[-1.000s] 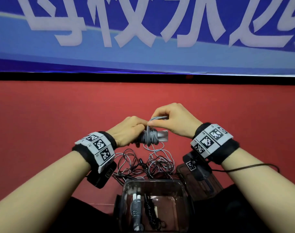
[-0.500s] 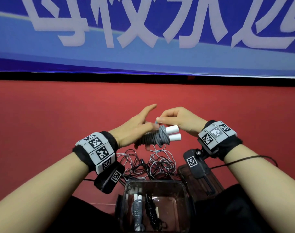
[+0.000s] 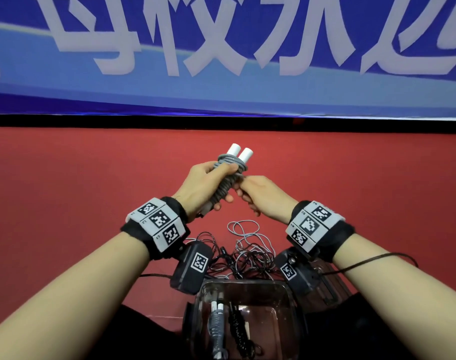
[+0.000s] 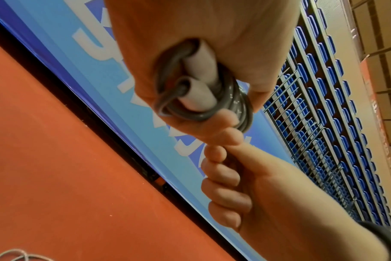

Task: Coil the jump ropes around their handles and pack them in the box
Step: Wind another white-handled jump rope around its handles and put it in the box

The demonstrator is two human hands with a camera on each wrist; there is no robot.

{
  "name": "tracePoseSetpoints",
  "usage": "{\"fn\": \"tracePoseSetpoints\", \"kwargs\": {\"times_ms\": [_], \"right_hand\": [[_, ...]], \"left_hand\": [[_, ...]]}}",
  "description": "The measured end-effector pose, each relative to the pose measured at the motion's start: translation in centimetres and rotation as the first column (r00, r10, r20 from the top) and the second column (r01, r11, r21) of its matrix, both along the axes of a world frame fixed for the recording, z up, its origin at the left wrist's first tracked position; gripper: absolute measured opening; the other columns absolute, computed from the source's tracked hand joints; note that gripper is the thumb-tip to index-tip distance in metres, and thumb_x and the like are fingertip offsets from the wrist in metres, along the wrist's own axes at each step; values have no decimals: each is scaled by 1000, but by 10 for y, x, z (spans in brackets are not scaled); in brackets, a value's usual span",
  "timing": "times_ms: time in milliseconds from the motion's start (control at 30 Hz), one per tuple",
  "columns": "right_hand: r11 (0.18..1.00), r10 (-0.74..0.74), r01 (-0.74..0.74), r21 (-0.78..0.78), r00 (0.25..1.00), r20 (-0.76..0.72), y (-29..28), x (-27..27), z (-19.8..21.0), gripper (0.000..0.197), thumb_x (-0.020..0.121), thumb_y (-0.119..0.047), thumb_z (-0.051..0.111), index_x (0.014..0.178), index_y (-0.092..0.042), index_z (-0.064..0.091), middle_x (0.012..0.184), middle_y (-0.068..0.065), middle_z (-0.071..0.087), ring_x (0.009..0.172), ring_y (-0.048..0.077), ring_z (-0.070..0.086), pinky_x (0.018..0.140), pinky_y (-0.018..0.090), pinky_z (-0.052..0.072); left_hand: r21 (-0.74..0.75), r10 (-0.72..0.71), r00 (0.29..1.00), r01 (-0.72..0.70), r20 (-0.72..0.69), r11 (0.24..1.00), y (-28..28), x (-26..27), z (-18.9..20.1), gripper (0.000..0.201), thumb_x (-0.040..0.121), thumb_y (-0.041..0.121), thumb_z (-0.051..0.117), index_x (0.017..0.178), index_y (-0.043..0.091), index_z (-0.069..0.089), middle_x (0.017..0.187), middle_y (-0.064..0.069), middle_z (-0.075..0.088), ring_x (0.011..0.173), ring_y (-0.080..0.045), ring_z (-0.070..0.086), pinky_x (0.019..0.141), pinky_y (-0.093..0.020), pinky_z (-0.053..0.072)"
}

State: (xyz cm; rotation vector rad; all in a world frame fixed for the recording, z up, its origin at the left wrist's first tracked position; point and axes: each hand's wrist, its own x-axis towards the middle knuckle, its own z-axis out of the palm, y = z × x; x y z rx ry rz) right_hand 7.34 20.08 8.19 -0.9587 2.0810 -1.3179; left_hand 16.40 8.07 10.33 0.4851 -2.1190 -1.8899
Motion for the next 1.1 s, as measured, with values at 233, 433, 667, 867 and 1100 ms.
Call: {"fn": "tracePoseSetpoints", "kwargs": {"times_ms": [233, 433, 667, 867, 1100], "right_hand": [[999, -5, 9, 47, 996, -90, -1, 8, 6, 31, 96, -19, 38, 68, -19, 52, 59, -4, 44, 49, 16, 40, 51, 29, 35], [1000, -23, 19, 19, 977, 212, -3, 11, 13, 31, 100, -18, 42, 75, -12, 58, 66, 1, 48, 51, 11, 42, 41, 19, 40], [998, 7, 16, -55, 922, 388, 3, 8, 6, 28, 100, -24, 50, 86, -7, 68, 65, -4, 50, 55, 7, 40, 48, 16, 34], [995, -12, 61, -76, 849, 528, 2, 13, 9, 19, 95, -20, 61, 86, -3, 65, 71, 4, 67, 57, 7, 63, 55, 15, 55], [997, 4, 51, -65, 753, 658, 4, 15, 12, 20, 94, -18, 61, 87, 0, 65, 73, 7, 68, 59, 8, 68, 56, 16, 57]], "left_hand": [[202, 33, 999, -40, 39, 979, 3, -9, -3, 29, 98, 34, 46, 110, 11, 58, 64, -4, 56, 52, -13, 54, 37, -19, 37], [413, 29, 998, -49, 56, 909, -2, -10, -5, 34, 98, 43, 40, 105, 12, 54, 62, -9, 49, 40, -13, 46, 35, -17, 40], [443, 109, 994, -97, -2, 891, 1, -14, -5, 30, 100, 34, 41, 100, 6, 51, 66, -9, 43, 40, -14, 47, 36, -19, 41], [408, 140, 990, -136, 20, 903, -2, -18, -10, 28, 96, 35, 47, 93, 10, 58, 70, -6, 51, 46, -14, 47, 45, -22, 42], [283, 162, 983, -179, 83, 942, -6, -15, -13, 39, 92, 39, 55, 95, 2, 67, 77, -9, 63, 53, -17, 55, 54, -25, 47]]}}
